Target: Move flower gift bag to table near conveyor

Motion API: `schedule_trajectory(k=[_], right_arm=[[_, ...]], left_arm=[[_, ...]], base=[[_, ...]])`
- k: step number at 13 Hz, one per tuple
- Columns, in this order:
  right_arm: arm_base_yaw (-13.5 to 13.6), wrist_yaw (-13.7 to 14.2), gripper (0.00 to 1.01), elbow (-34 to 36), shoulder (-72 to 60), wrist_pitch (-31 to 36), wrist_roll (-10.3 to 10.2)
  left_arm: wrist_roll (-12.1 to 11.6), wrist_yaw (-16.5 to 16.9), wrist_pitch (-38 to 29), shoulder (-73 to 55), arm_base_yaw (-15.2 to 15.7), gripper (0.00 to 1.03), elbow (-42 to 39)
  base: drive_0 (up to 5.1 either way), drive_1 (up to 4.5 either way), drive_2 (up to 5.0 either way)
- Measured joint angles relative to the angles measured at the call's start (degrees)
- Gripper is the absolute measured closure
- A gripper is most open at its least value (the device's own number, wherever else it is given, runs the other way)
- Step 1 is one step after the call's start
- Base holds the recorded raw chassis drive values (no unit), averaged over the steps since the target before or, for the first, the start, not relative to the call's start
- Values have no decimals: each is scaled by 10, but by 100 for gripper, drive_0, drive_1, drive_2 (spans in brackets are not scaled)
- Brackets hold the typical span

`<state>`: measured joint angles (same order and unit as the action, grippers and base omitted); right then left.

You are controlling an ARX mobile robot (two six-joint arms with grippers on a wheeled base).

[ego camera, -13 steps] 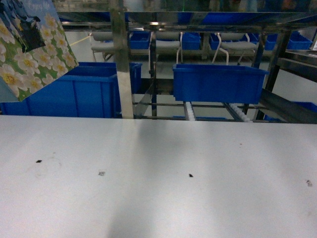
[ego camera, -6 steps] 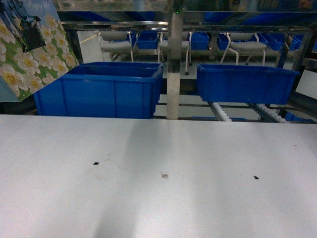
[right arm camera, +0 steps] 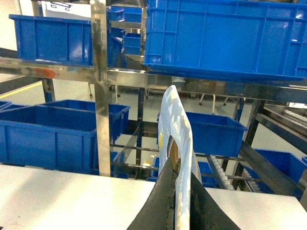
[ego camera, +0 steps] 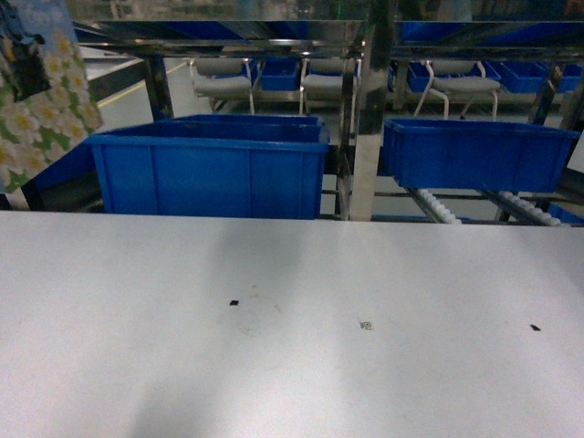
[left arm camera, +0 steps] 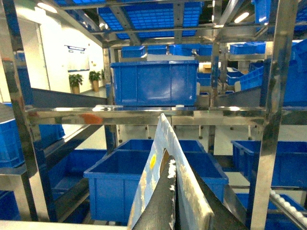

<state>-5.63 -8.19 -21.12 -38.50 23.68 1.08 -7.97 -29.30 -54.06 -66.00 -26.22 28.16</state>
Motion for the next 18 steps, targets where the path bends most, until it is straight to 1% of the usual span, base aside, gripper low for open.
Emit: schedule_trajectory(k=[1,8,9,10,11,12,13,14,15,16,17,18], right_arm=[[0,1,99,0,2,1,0],[0,2,99,0,0,1,0],[-6,-11,99,3,-7,17,0],[-9,-16,99,5,-11,25,0],[-19,-29,99,18,-37,62,3],[-24,-40,99,36,-78,102,9],[-27,-43,99,52,-132,145,16],[-27,-43,99,58,-191,205,18],[-29,-46,99,54,-248,269,17],[-30,-51,99,44,-316,317,15],[-24,-45,99,37,-376,351,14],[-13,-31,99,35,-427,389,10]], left_arm=[[0,0,-3,2,1,101,0],[0,0,0,-2,1,101,0],[0,0,0,-2,1,101,0],[0,0,0,-2,1,101,0],[0,0,0,-2,1,101,0],[0,0,0,-2,1,101,0],[0,0,0,-2,1,101,0],[0,0,0,-2,1,101,0],[0,0,0,-2,1,101,0],[0,0,0,-2,1,101,0],[0,0,0,-2,1,101,0],[0,0,0,-2,1,101,0]], base=[[2,431,-427],[0,0,0],[0,0,0],[0,0,0],[0,0,0],[0,0,0],[0,0,0],[0,0,0],[0,0,0],[0,0,0],[0,0,0],[0,0,0]])
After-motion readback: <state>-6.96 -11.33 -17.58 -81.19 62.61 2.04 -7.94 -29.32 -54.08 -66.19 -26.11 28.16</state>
